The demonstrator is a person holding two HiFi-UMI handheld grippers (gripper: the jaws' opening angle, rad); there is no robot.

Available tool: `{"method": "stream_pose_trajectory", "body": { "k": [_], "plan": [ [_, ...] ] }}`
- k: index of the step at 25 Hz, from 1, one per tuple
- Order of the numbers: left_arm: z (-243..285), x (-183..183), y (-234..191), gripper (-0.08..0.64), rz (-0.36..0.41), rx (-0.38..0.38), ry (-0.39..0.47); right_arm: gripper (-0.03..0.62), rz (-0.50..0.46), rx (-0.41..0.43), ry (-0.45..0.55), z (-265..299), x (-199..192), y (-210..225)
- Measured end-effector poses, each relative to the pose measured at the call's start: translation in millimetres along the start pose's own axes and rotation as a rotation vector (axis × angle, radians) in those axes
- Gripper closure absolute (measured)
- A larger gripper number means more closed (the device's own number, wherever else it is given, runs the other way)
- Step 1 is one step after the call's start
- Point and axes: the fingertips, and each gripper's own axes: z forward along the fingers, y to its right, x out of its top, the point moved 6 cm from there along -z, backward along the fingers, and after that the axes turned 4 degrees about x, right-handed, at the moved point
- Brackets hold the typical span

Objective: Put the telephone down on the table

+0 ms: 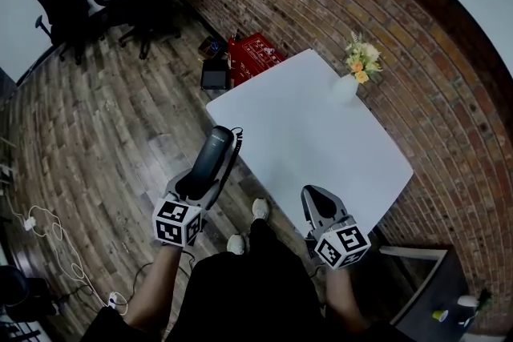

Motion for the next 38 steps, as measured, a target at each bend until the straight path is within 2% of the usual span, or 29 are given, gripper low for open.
{"method": "stream_pose_trajectory", "body": {
  "k": [21, 32, 38],
  "plan": [
    [116, 51, -8, 0.288, -0.048, 0.054, -0.049, 0.569, 0.036, 0.066, -0.064, 81, 24, 104],
    [182, 52, -1, 0.288, -0.035, 0.082, -0.111, 0.569, 0.075, 0.098, -0.088, 99, 10, 151],
    [235, 59, -6, 0.288, 0.023, 0.068, -0.113, 0.569, 0.1, 0.097, -0.125, 105, -10, 172]
  ]
}}
